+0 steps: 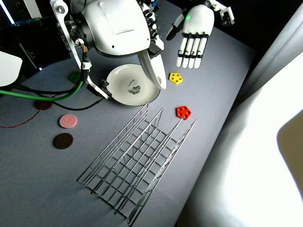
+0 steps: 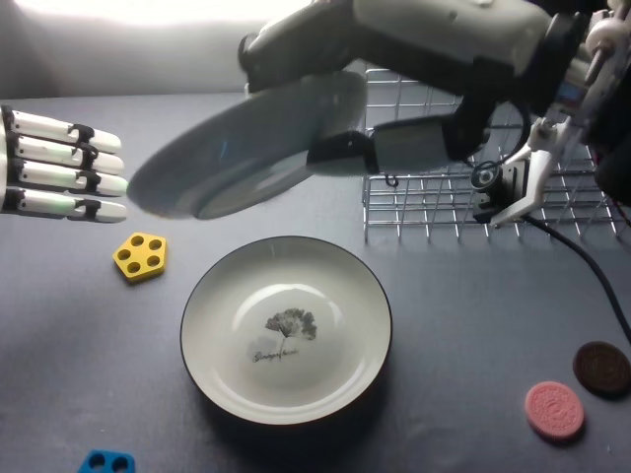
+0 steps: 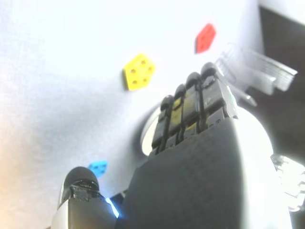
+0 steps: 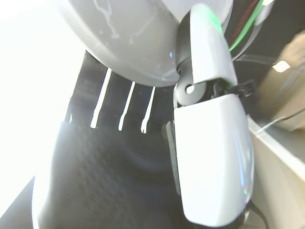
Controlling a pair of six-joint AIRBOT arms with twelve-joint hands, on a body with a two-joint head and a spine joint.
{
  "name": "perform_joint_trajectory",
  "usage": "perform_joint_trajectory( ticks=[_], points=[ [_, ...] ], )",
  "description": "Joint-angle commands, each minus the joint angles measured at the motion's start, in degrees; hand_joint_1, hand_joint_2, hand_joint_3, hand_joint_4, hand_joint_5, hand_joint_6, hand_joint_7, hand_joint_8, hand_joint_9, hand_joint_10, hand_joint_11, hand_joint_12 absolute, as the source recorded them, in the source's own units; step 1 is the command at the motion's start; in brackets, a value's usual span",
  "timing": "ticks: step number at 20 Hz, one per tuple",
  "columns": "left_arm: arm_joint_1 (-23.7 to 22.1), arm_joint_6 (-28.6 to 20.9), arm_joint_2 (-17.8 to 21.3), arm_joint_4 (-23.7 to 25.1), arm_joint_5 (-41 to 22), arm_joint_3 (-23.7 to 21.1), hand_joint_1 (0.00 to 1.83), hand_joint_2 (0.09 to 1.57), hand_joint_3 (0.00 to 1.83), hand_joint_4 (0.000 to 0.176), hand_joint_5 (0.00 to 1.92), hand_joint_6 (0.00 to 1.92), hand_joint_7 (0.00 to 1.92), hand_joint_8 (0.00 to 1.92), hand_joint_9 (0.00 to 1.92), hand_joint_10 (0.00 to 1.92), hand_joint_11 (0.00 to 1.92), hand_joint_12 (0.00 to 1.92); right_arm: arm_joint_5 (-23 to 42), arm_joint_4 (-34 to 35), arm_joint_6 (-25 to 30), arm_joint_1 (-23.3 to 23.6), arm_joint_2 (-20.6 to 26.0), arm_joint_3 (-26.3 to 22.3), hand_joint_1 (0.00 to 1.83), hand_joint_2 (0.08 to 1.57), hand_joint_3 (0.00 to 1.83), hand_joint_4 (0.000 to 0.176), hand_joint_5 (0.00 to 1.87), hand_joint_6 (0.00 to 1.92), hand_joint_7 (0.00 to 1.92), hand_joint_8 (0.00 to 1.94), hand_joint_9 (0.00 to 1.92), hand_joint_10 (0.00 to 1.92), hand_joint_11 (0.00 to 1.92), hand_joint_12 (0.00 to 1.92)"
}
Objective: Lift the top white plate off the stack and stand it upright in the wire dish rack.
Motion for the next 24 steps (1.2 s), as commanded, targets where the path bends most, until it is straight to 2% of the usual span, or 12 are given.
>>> perform_joint_trajectory(
  ticks=[1, 5, 6, 12, 13, 15, 18, 22, 24],
  points=[
    [-1.21, 0.26, 0.61, -5.28, -2.27, 0.43, 0.00, 0.93, 0.00, 0.000, 0.00, 0.00, 0.01, 0.00, 0.00, 0.00, 0.03, 0.01, 6.85, 2.46, 0.53, 1.10, 0.58, -0.19, 1.49, 1.08, 0.00, 0.000, 0.85, 1.19, 0.99, 0.75, 1.05, 0.77, 0.96, 1.36],
    [0.26, 1.57, 0.80, -6.67, -2.43, 0.49, 0.00, 0.93, 0.00, 0.000, 0.00, 0.00, 0.00, 0.00, 0.00, 0.00, 0.02, 0.01, 6.15, 6.84, 0.56, 0.93, 0.60, -0.34, 1.49, 1.08, 0.00, 0.000, 0.88, 1.15, 1.00, 0.70, 1.07, 0.75, 0.97, 1.35],
    [0.68, 1.64, 0.80, -7.07, -2.59, 0.49, 0.00, 0.93, 0.00, 0.000, 0.00, 0.00, 0.00, 0.00, 0.00, 0.00, 0.02, 0.01, 6.17, 7.75, 0.66, 0.93, 0.60, -0.24, 1.49, 1.08, 0.00, 0.000, 0.87, 1.17, 0.98, 0.75, 1.05, 0.78, 0.96, 1.36],
    [0.68, 1.63, 0.78, -7.36, -2.63, 0.59, 0.00, 0.93, 0.00, 0.000, 0.00, 0.00, 0.01, 0.00, 0.00, 0.00, 0.01, 0.00, 6.18, 13.76, 0.71, 1.00, 0.60, 0.83, 1.49, 1.07, 0.00, 0.000, 0.89, 1.11, 1.01, 0.70, 1.09, 0.73, 1.00, 1.31],
    [0.68, 1.63, 0.77, -7.36, -2.65, 0.60, 0.00, 0.93, 0.00, 0.000, 0.00, 0.00, 0.00, 0.00, 0.00, 0.00, 0.01, 0.00, 6.17, 15.26, 0.70, 1.00, 0.59, 1.12, 1.49, 1.08, 0.00, 0.000, 0.86, 1.15, 0.99, 0.73, 1.07, 0.76, 0.99, 1.33],
    [0.68, 1.62, 0.77, -7.38, -2.61, 0.60, 0.00, 0.93, 0.00, 0.000, 0.00, 0.00, 0.00, 0.00, 0.00, 0.00, 0.01, 0.00, 6.17, 16.22, 0.68, 1.05, 0.56, 1.83, 1.49, 1.08, 0.00, 0.000, 0.86, 1.17, 1.00, 0.73, 1.08, 0.73, 0.98, 1.34],
    [0.68, 1.62, 0.76, -7.65, -2.58, 0.76, 0.01, 0.94, 0.00, 0.000, 0.00, 0.00, 0.00, 0.00, 0.00, 0.00, 0.01, 0.00, 5.76, 18.10, 1.19, 1.42, 0.30, 3.00, 1.49, 1.09, 0.00, 0.000, 0.83, 1.20, 0.96, 0.80, 1.05, 0.79, 0.96, 1.38],
    [0.68, 1.62, 0.68, -7.80, -2.88, 0.90, 0.01, 0.94, 0.00, 0.000, 0.00, 0.00, 0.00, 0.00, 0.00, 0.00, 0.01, 0.00, 5.74, 19.91, 1.51, 2.63, -0.08, 4.69, 1.49, 1.08, 0.00, 0.000, 0.85, 1.17, 1.00, 0.72, 1.06, 0.77, 0.96, 1.37],
    [0.67, 1.88, 0.68, -7.84, -2.95, 0.97, 0.00, 0.94, 0.00, 0.000, 0.01, 0.00, 0.02, 0.01, 0.01, 0.01, 0.03, 0.01, 5.73, 20.07, 1.51, 2.65, -0.26, 4.93, 1.49, 1.09, 0.00, 0.000, 0.85, 1.18, 0.97, 0.76, 1.05, 0.77, 0.96, 1.37]
  ],
)
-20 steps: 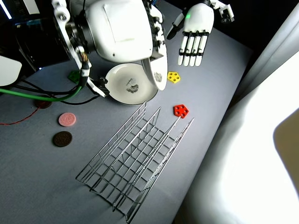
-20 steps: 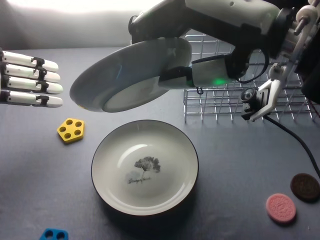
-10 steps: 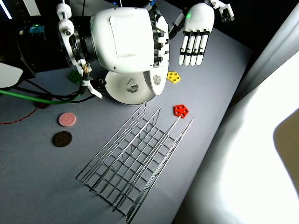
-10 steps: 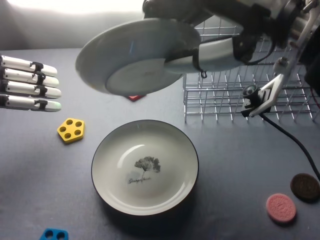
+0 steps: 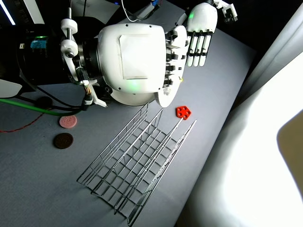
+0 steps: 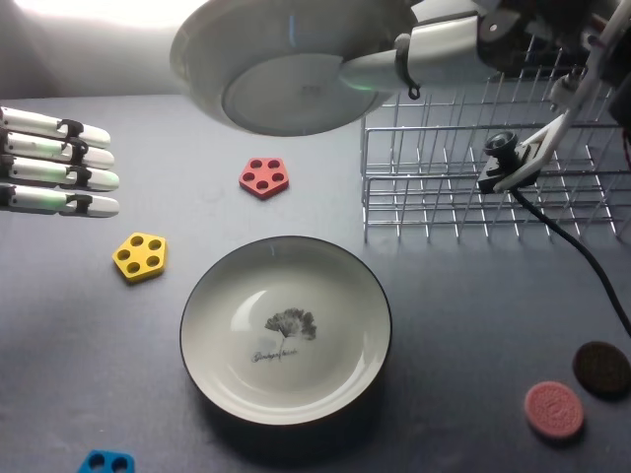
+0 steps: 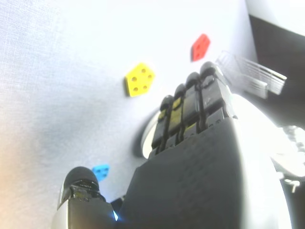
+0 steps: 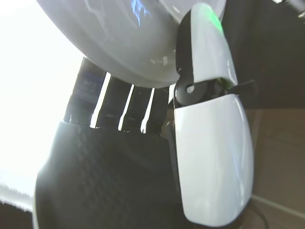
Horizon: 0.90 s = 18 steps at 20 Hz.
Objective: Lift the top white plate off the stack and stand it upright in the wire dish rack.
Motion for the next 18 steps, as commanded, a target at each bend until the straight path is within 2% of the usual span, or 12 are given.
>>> perform_joint_trajectory(
  ticks=[1, 7, 18],
  points=[
    [-1.27, 0.35, 0.51, -4.71, -2.49, 0.32, 0.00, 0.94, 0.00, 0.000, 0.01, 0.00, 0.02, 0.01, 0.01, 0.01, 0.03, 0.01, 8.25, 0.82, 1.28, 1.07, 0.45, 0.16, 1.49, 1.09, 0.00, 0.000, 0.85, 1.18, 0.97, 0.76, 1.05, 0.77, 0.96, 1.37],
    [-1.27, 0.35, 0.15, -4.68, -3.38, 1.42, 0.00, 0.94, 0.00, 0.000, 0.00, 0.00, 0.01, 0.00, 0.00, 0.00, 0.01, 0.00, 7.03, 3.47, 1.27, 0.88, 0.45, 0.78, 1.49, 1.08, 0.00, 0.000, 0.86, 1.17, 0.99, 0.74, 1.07, 0.76, 0.97, 1.36],
    [-1.27, 0.33, 0.04, -4.72, -3.74, 1.55, 0.00, 0.94, 0.00, 0.000, 0.02, 0.00, 0.02, 0.00, 0.00, 0.00, 0.02, 0.01, 6.79, 0.87, 3.98, -0.63, 0.46, 3.65, 1.49, 1.08, 0.00, 0.000, 0.88, 1.15, 1.01, 0.70, 1.05, 0.78, 0.97, 1.35]
  ],
)
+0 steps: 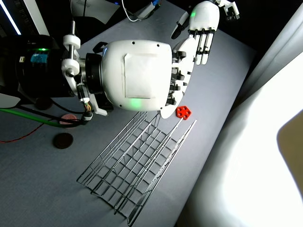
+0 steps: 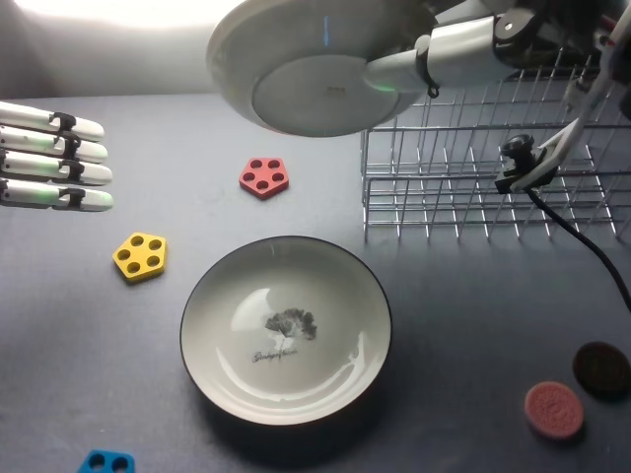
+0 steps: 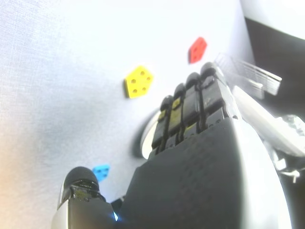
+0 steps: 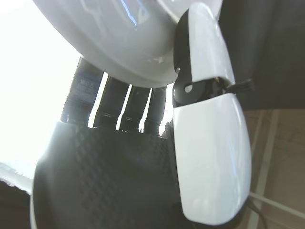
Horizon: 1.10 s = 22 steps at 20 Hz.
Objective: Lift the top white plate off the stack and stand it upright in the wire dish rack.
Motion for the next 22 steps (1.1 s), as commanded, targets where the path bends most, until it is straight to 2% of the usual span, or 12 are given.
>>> perform_joint_trajectory(
  ticks=[1, 4, 5, 9, 10, 13, 18, 22],
  points=[
    [-1.27, 0.24, 0.09, -4.37, -2.58, 0.37, 0.00, 0.94, 0.00, 0.000, 0.02, 0.01, 0.02, 0.00, 0.00, 0.00, 0.03, 0.01, 8.83, 0.54, 1.56, 0.34, 0.70, 0.33, 1.49, 1.08, 0.00, 0.000, 0.87, 1.17, 0.99, 0.73, 1.05, 0.79, 0.97, 1.36],
    [-1.25, 0.24, 0.09, -4.37, -2.56, 0.76, 0.00, 0.94, 0.00, 0.000, 0.00, 0.00, 0.00, 0.00, 0.00, 0.00, 0.01, 0.00, 9.24, 0.54, 2.19, -0.12, 0.70, 1.27, 1.49, 1.07, 0.00, 0.000, 0.89, 1.12, 1.02, 0.68, 1.08, 0.74, 0.99, 1.32],
    [-1.25, 0.24, 0.09, -4.36, -2.59, 0.96, 0.00, 0.94, 0.00, 0.000, 0.00, 0.00, 0.00, 0.00, 0.00, 0.00, 0.02, 0.01, 9.32, 0.51, 2.39, -0.27, 0.70, 1.70, 1.49, 1.09, 0.00, 0.000, 0.86, 1.18, 0.97, 0.76, 1.04, 0.81, 0.97, 1.35],
    [-1.25, 0.24, -0.05, -4.36, -3.27, 1.71, 0.02, 0.94, 0.00, 0.000, 0.01, 0.00, 0.01, 0.00, 0.01, 0.00, 0.03, 0.01, 9.52, -0.17, 3.14, -0.37, 0.33, 3.07, 1.49, 1.07, 0.00, 0.000, 0.89, 1.13, 1.00, 0.70, 1.07, 0.74, 0.99, 1.32],
    [-1.25, 0.24, -0.09, -4.36, -3.45, 1.83, 0.01, 0.95, 0.00, 0.000, 0.00, 0.00, 0.00, 0.00, 0.00, 0.00, 0.01, 0.00, 9.88, -0.72, 3.32, -0.37, 0.21, 3.20, 1.48, 1.15, 0.00, 0.000, 0.75, 1.30, 0.84, 0.91, 0.90, 0.98, 0.84, 1.51],
    [-1.26, 0.24, -0.21, -4.37, -3.76, 1.95, 0.00, 0.96, 0.01, 0.000, 0.00, 0.00, 0.00, 0.00, 0.00, 0.00, 0.00, 0.00, 10.35, -2.73, 4.63, -0.41, -0.37, 3.80, 1.49, 1.08, 0.00, 0.000, 0.88, 1.16, 0.98, 0.73, 1.05, 0.79, 0.97, 1.35],
    [-1.26, 0.21, -0.40, -4.37, -3.71, 1.95, 0.00, 0.95, 0.00, 0.000, 0.00, 0.00, 0.00, 0.00, 0.00, 0.00, 0.00, 0.00, 10.67, -4.05, 5.96, -1.19, -1.43, 5.99, 1.49, 1.06, 0.00, 0.000, 0.90, 1.11, 1.07, 0.58, 1.10, 0.70, 1.01, 1.29],
    [-1.26, 0.21, -0.42, -4.37, -3.70, 1.95, 0.00, 0.95, 0.00, 0.000, 0.00, 0.00, 0.00, 0.00, 0.00, 0.00, 0.00, 0.00, 10.73, -4.85, 6.29, -1.35, -1.74, 7.24, 1.49, 1.07, 0.00, 0.000, 0.90, 1.12, 1.03, 0.65, 1.09, 0.72, 0.99, 1.32]
  ],
)
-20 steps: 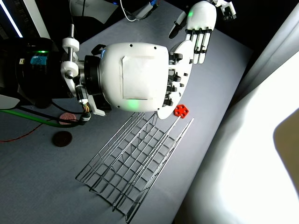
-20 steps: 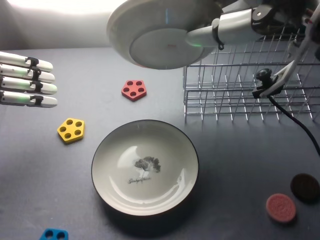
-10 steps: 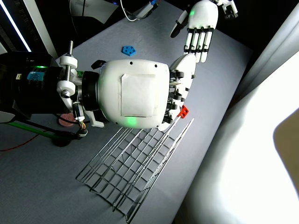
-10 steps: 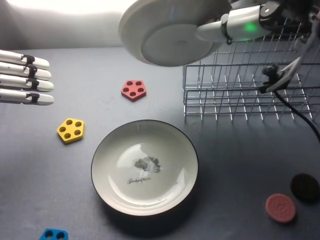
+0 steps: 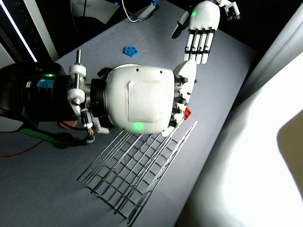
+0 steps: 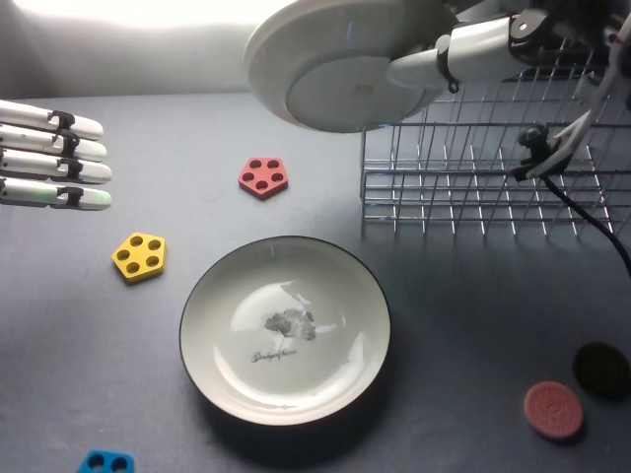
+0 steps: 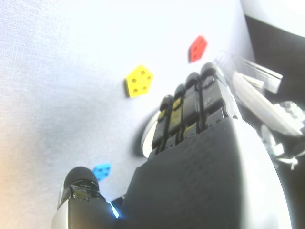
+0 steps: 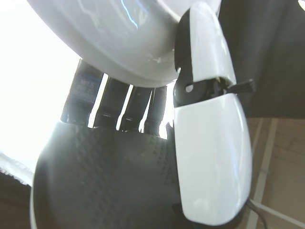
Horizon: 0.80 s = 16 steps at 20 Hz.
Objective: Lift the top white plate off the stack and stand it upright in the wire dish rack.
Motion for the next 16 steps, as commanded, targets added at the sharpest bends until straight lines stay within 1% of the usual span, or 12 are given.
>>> perform_joint_trajectory(
  ticks=[1, 2, 5, 7, 11, 12, 15, 16],
  points=[
    [-1.26, 0.21, 0.20, -4.37, -2.41, 0.40, 0.00, 0.95, 0.00, 0.000, 0.00, 0.00, 0.00, 0.00, 0.00, 0.00, 0.00, 0.00, 9.12, 0.80, 1.44, 0.54, 0.69, 0.31, 1.49, 1.07, 0.00, 0.000, 0.90, 1.12, 1.03, 0.65, 1.09, 0.72, 0.99, 1.32],
    [-1.26, 0.21, 0.19, -4.37, -2.41, 0.40, 0.00, 0.94, 0.00, 0.000, 0.01, 0.00, 0.01, 0.00, 0.01, 0.00, 0.02, 0.01, 9.19, 0.67, 1.50, 0.51, 0.69, 0.46, 1.49, 1.07, 0.00, 0.000, 0.88, 1.14, 1.04, 0.64, 1.09, 0.72, 0.99, 1.32],
    [-1.26, 0.21, 0.19, -4.37, -2.41, 0.40, 0.00, 0.95, 0.00, 0.000, 0.00, 0.00, 0.01, 0.00, 0.00, 0.00, 0.01, 0.01, 9.28, -0.04, 2.48, 0.33, 0.69, 1.28, 1.49, 1.07, 0.00, 0.000, 0.89, 1.14, 1.03, 0.64, 1.09, 0.71, 0.98, 1.33],
    [-1.26, 0.20, 0.19, -4.37, -2.41, 0.40, 0.00, 0.95, 0.00, 0.000, 0.00, 0.00, 0.00, 0.00, 0.00, 0.00, 0.00, 0.00, 9.26, -0.10, 2.68, 0.22, 0.69, 1.58, 1.49, 1.08, 0.00, 0.000, 0.86, 1.18, 1.01, 0.69, 1.06, 0.76, 0.98, 1.34],
    [-1.26, 0.20, 0.19, -4.37, -2.41, 0.39, 0.00, 0.95, 0.00, 0.000, 0.00, 0.00, 0.00, 0.00, 0.00, 0.00, 0.01, 0.00, 9.22, -0.11, 2.68, 0.21, 0.69, 1.78, 1.49, 1.07, 0.00, 0.000, 0.89, 1.13, 1.07, 0.60, 1.09, 0.71, 1.00, 1.31],
    [-1.26, 0.20, 0.19, -4.37, -2.41, 0.40, 0.00, 0.94, 0.00, 0.000, 0.00, 0.00, 0.00, 0.00, 0.00, 0.00, 0.01, 0.01, 9.12, -0.10, 2.68, 0.23, 0.69, 1.78, 1.49, 1.07, 0.00, 0.000, 0.87, 1.17, 1.03, 0.67, 1.06, 0.75, 0.98, 1.33],
    [-1.25, 0.20, 0.19, -4.37, -2.41, 0.40, 0.00, 0.94, 0.00, 0.000, 0.00, 0.00, 0.00, 0.00, 0.00, 0.00, 0.00, 0.00, 8.97, 0.31, 2.68, 0.65, 0.69, 1.54, 1.49, 1.08, 0.00, 0.000, 0.89, 1.15, 1.01, 0.67, 1.06, 0.76, 0.96, 1.36],
    [-1.25, 0.20, 0.19, -4.37, -2.41, 0.40, 0.00, 0.95, 0.00, 0.000, 0.00, 0.00, 0.00, 0.00, 0.00, 0.00, 0.00, 0.00, 8.90, 0.45, 2.68, 0.79, 0.69, 1.39, 1.49, 1.07, 0.00, 0.000, 0.88, 1.14, 1.03, 0.65, 1.08, 0.73, 0.99, 1.32]
  ],
)
